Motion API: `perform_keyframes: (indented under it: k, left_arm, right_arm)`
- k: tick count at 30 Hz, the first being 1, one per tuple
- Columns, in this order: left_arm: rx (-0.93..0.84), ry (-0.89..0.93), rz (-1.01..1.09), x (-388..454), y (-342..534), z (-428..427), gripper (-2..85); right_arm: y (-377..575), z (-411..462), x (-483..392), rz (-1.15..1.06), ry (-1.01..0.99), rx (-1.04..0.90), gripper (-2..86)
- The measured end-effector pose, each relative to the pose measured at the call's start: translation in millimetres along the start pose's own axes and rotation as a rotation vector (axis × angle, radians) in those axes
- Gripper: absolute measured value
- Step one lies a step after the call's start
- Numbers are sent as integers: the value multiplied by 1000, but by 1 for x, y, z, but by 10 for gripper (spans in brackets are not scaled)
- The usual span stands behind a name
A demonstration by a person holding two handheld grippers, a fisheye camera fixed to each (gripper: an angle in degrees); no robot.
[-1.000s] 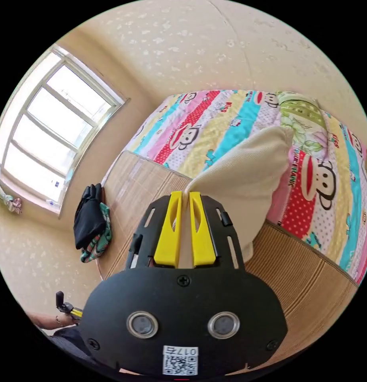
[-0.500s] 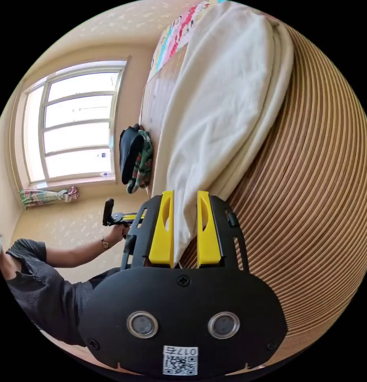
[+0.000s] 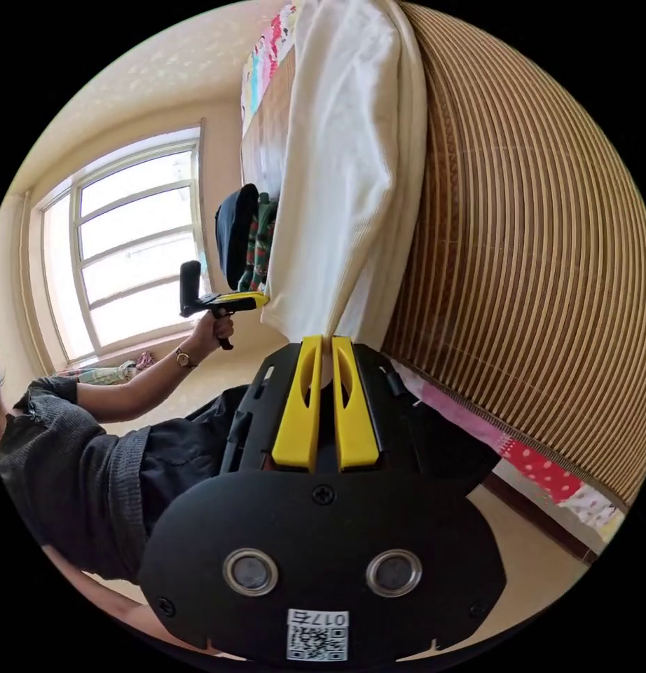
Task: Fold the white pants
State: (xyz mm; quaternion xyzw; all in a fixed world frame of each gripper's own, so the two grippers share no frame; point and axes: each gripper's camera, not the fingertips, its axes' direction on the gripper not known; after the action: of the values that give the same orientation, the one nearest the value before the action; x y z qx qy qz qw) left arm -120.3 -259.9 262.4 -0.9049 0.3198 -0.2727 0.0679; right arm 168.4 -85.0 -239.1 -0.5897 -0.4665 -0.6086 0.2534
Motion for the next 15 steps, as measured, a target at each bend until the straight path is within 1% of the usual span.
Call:
perform_keyframes:
  k: [2, 4, 6, 9, 12, 14, 15]
  left_arm:
    - [31, 88, 71, -5, 22, -34, -5]
    - [55, 131, 70, -17, 39, -51, -5]
    - [60, 155, 50, -31, 54, -54, -5]
    - [65, 209, -51, -59, 76, -39, -3]
    - [49, 193, -162, -79, 93, -24, 4]
    - [25, 104, -216, -84, 112, -27, 46]
    - [33, 82, -212, -83, 117, -31, 59]
  right_arm:
    - [8, -5, -9, -15, 27, 55, 28]
    - [15, 5, -3, 2, 91, 90, 27]
    - [14, 19, 18, 45, 132, 114, 28]
    - [6, 35, 68, 169, 147, 177, 32]
    - [-5, 45, 101, 232, 186, 154, 40]
    - [-9, 43, 112, 236, 196, 148, 52]
    - [-9, 36, 116, 216, 181, 174, 65]
